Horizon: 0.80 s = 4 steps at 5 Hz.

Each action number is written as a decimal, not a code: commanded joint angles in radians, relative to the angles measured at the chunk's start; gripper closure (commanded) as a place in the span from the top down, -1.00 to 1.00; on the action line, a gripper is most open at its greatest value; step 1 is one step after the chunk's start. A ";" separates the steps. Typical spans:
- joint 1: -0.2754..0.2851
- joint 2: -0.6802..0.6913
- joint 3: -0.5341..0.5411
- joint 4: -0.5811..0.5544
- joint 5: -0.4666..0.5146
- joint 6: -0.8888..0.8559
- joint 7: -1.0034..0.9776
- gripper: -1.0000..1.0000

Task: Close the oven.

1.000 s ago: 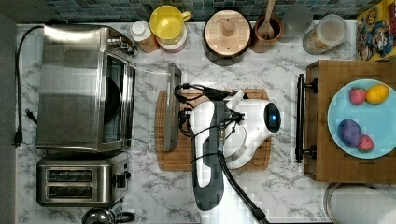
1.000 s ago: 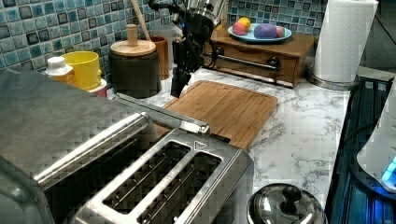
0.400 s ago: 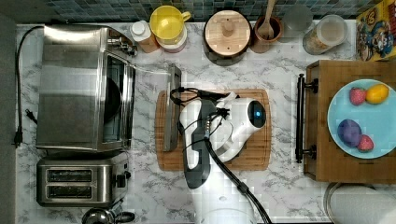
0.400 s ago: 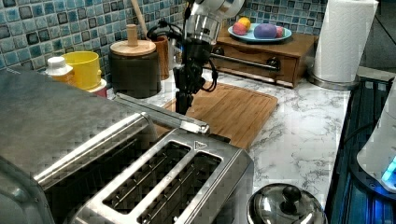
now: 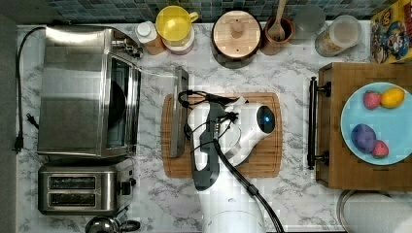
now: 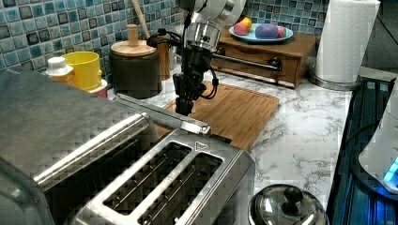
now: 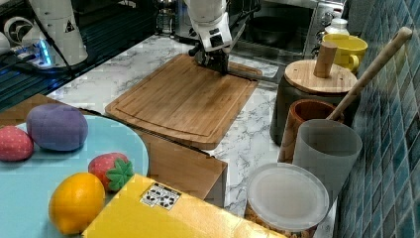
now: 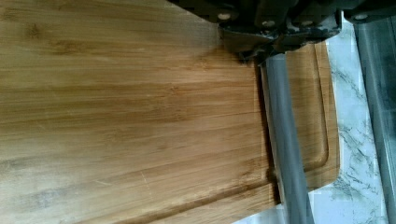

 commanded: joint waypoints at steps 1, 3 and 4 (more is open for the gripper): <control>-0.036 -0.132 0.046 0.118 0.105 -0.135 -0.077 -1.00; 0.035 -0.036 0.076 0.142 0.091 -0.073 -0.055 -1.00; 0.045 0.036 0.098 0.185 0.105 -0.093 -0.045 -1.00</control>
